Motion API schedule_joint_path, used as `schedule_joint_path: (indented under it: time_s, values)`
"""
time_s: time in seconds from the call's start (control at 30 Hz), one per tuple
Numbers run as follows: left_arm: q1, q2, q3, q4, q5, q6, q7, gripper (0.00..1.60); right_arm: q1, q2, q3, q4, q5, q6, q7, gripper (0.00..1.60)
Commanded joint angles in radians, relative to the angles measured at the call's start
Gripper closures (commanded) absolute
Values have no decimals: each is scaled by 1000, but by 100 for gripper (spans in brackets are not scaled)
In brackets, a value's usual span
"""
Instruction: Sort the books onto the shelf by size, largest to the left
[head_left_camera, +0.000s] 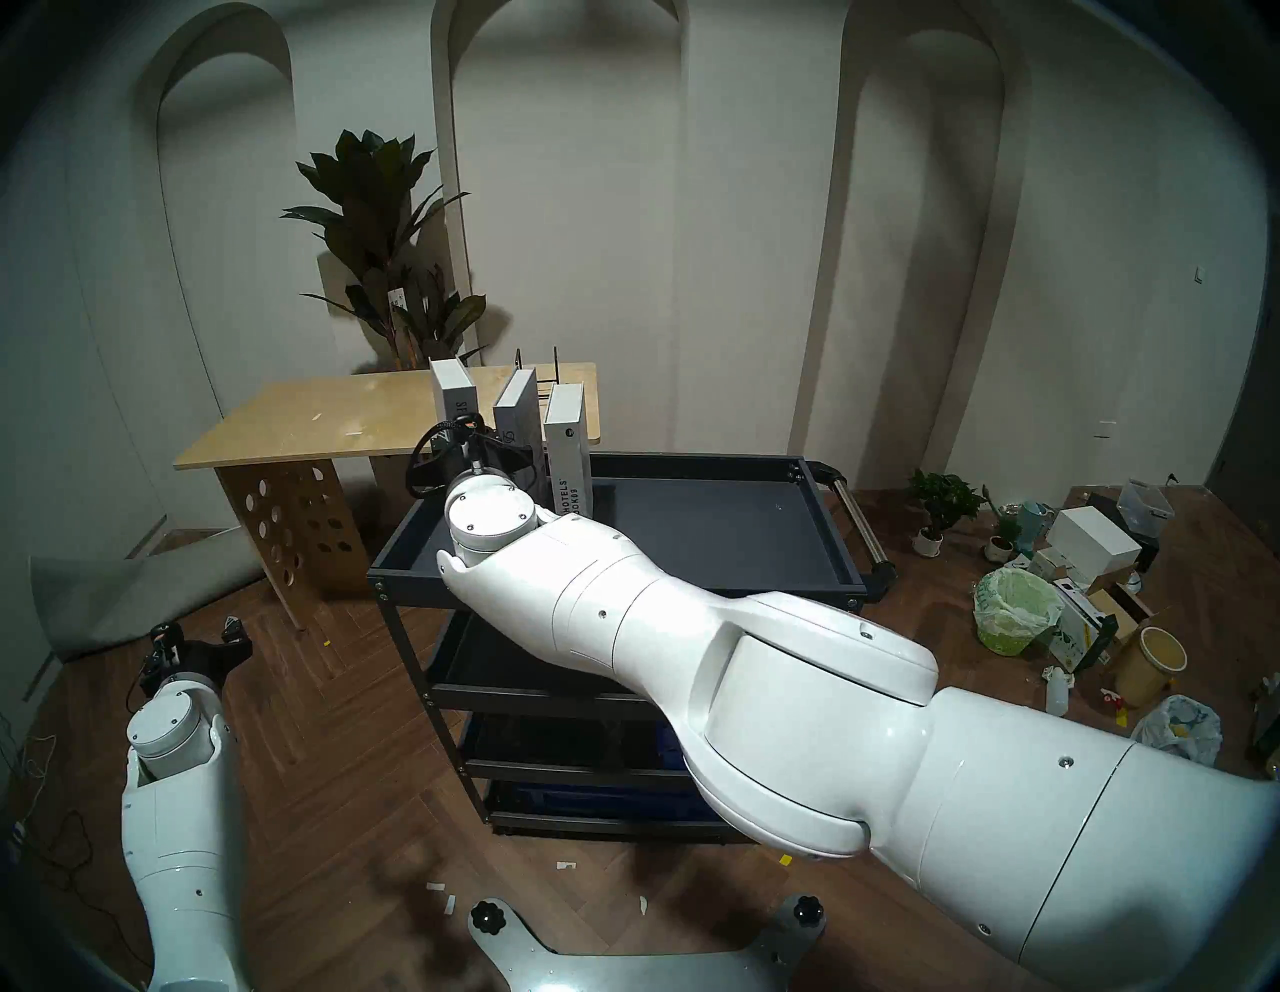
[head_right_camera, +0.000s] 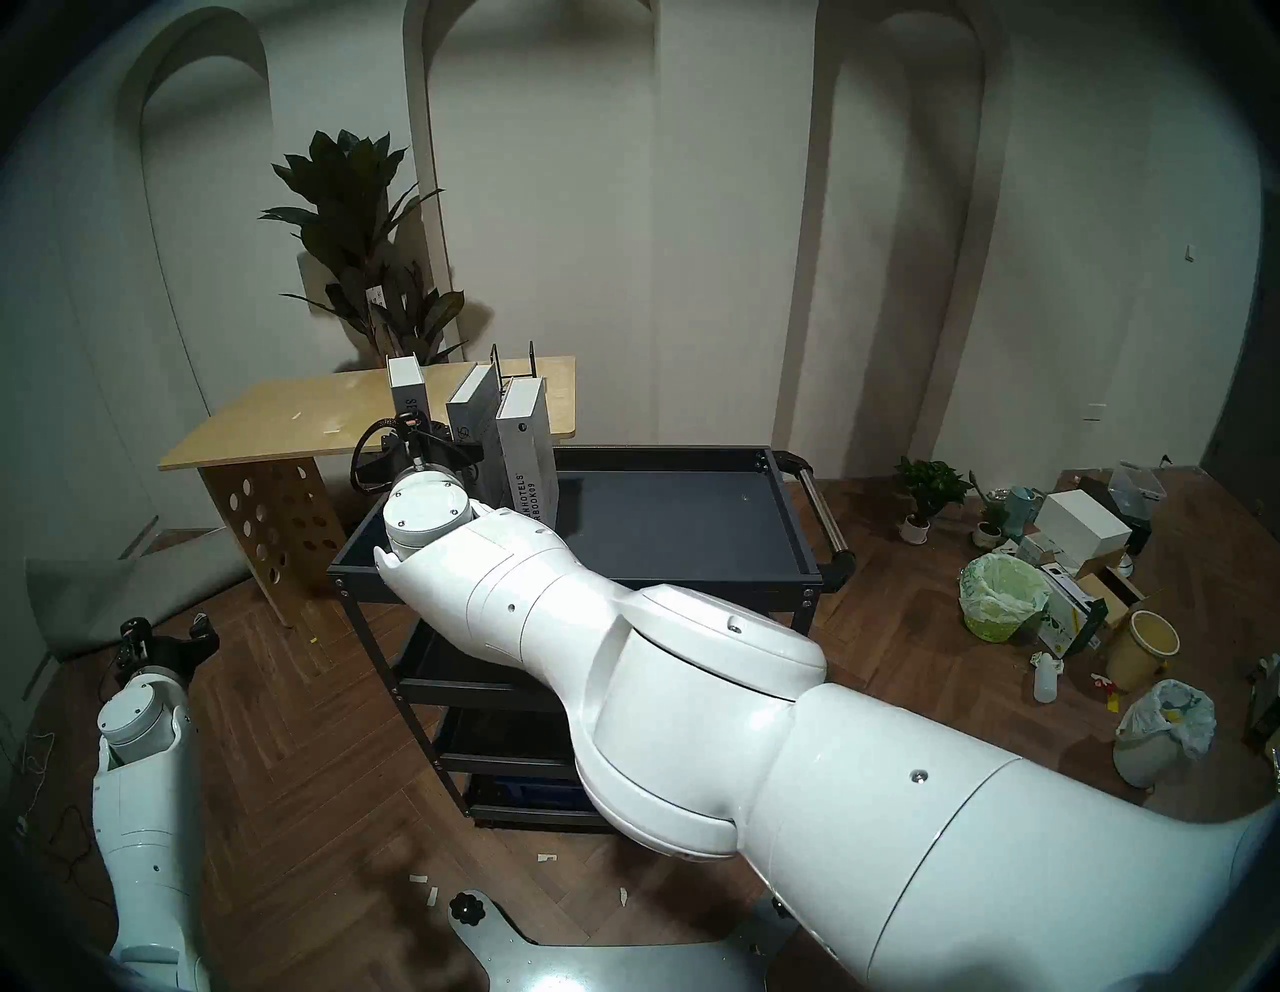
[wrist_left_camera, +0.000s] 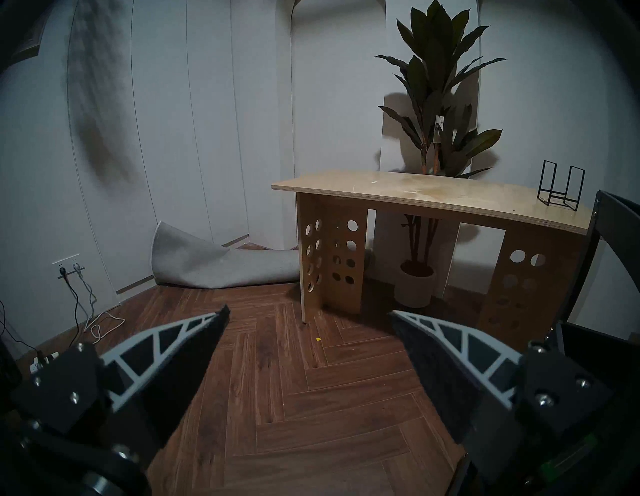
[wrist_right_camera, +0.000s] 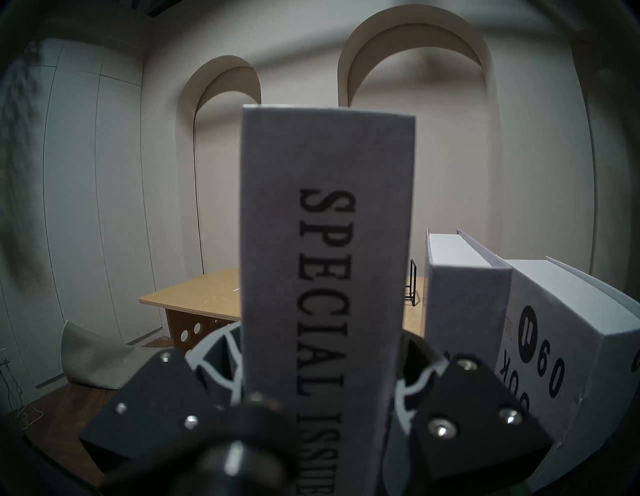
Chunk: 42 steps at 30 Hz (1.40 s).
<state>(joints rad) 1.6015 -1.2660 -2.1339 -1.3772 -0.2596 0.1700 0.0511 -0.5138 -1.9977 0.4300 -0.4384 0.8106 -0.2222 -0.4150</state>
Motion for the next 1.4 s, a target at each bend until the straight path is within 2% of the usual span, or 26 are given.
schedule_joint_path:
  time_s: [0.0,0.4,0.47,0.53,0.57,0.6,0.67,0.7,0.73,0.8,0.83,0.93,0.97,1.0,1.23,1.27,1.3,1.37]
  values:
    - [-26,12,6,1,1,-6,-2,0,10,-9,-8,7,-6,-19,1,160]
    - [-47,17,22,22,1,-7,-10,0,14,-9,-29,31,-14,-31,11,160]
    - [-50,19,24,25,2,-8,-11,0,14,-9,-32,33,-15,-34,12,144]
    - [-53,20,26,28,2,-8,-11,0,15,-9,-34,35,-16,-36,13,140]
    - [-54,20,27,29,2,-8,-11,0,16,-9,-36,36,-16,-37,14,115]
    - [-56,21,29,31,2,-8,-12,0,16,-9,-37,38,-17,-38,15,100]
    - [-58,22,31,34,2,-8,-12,0,17,-9,-40,40,-18,-39,16,86]
    - [-59,22,32,35,2,-8,-13,0,17,-9,-41,41,-18,-40,17,48]
    - [-61,22,33,36,2,-8,-13,0,17,-9,-42,42,-19,-41,18,40]
    - [-64,23,36,39,2,-8,-14,0,18,-9,-44,44,-19,-42,19,38]
    - [-65,23,37,40,2,-8,-14,0,18,-9,-45,46,-19,-42,20,26]
    - [-68,24,40,44,2,-9,-15,0,19,-9,-48,48,-19,-43,21,16]
    - [-69,24,41,45,2,-9,-15,0,19,-9,-49,49,-19,-44,22,3]
    - [-70,25,42,46,3,-9,-15,0,20,-9,-50,49,-19,-44,22,0]
    - [-78,27,48,50,3,-10,-17,0,26,-9,-53,48,-19,-47,23,0]
    - [-78,27,49,51,3,-10,-17,0,28,-9,-54,47,-19,-47,23,19]
    - [-80,28,50,52,3,-11,-17,0,30,-9,-54,46,-20,-48,23,3]
    - [-81,28,51,53,3,-11,-18,0,32,-9,-54,45,-20,-49,23,0]
